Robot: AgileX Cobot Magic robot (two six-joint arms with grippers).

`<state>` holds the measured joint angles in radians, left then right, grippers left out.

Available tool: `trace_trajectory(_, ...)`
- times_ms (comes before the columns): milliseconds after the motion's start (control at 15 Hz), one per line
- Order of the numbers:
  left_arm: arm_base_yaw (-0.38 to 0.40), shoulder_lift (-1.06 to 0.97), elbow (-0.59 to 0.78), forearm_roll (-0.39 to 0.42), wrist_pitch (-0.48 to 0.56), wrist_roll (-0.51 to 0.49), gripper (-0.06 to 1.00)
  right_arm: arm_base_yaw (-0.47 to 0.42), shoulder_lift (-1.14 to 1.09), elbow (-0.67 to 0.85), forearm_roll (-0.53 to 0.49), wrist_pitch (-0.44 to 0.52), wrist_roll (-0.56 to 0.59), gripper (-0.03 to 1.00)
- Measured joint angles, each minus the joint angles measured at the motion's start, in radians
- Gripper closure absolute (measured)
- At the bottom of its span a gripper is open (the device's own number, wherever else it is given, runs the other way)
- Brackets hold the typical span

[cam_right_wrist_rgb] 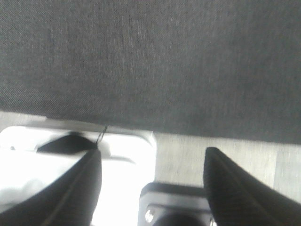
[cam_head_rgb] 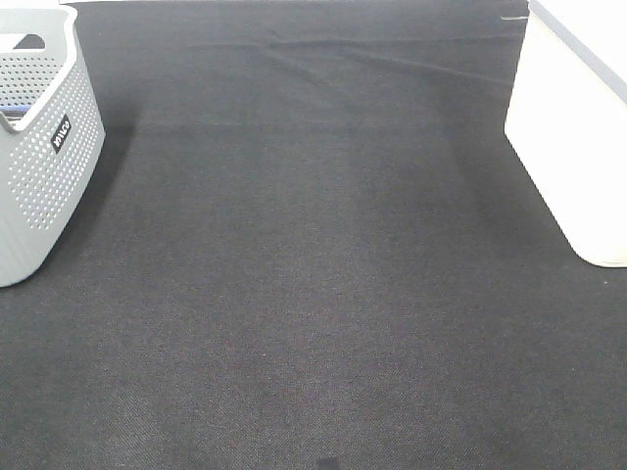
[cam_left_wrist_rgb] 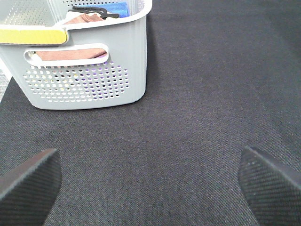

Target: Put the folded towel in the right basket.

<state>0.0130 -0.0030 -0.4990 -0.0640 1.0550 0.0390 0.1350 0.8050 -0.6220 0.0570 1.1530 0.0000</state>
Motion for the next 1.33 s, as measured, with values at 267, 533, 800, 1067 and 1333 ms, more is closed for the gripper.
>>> trace_trajectory(267,0.000,0.000,0.000,0.000,0.000,0.000,-0.02,0.000,-0.239,0.101,0.000,-0.065,-0.073,0.37)
trace_trajectory(533,0.000,0.000,0.000,0.000,0.000,0.000,-0.02,0.000,-0.416,0.111,0.000,-0.086,-0.084,0.37)
trace_trajectory(800,0.000,0.000,0.000,0.000,0.000,0.000,-0.02,0.000,-0.431,0.111,0.000,-0.086,-0.084,0.37)
trace_trajectory(1067,0.000,0.000,0.000,0.000,0.000,0.000,-0.02,-0.049,-0.436,0.111,0.008,-0.086,-0.084,0.37)
trace_trajectory(1333,0.000,0.000,0.000,0.000,0.000,0.000,-0.02,-0.133,-0.560,0.111,0.018,-0.087,-0.084,0.37)
